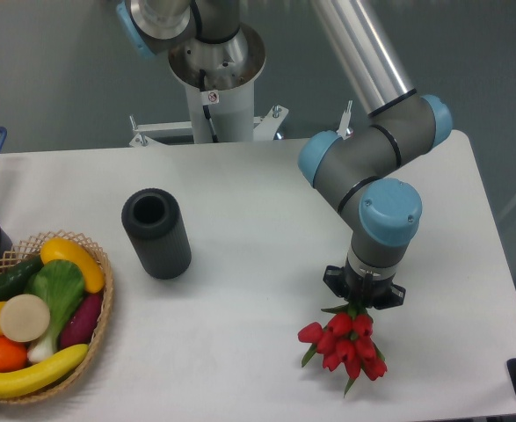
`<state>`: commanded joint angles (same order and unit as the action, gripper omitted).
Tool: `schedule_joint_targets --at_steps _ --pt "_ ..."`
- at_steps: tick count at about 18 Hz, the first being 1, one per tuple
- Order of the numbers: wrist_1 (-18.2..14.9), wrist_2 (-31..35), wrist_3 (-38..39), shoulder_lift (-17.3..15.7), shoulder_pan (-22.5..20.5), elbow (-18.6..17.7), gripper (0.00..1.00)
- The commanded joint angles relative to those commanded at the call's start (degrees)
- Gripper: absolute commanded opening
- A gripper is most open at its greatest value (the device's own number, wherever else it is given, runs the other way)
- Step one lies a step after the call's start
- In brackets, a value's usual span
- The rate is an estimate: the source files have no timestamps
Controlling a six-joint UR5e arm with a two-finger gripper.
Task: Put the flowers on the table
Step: 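Lower the held red tulips onto the table surface, then open the gripper to release the tulip stems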
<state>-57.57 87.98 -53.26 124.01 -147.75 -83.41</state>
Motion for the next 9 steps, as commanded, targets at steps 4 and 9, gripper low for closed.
schedule_joint_targets --at_steps 4,9 --pt "0.5 0.2 0.3 0.0 -0.1 0.1 1.00" --pt "2.6 0.4 1.9 -0.3 -0.2 -0.1 1.00"
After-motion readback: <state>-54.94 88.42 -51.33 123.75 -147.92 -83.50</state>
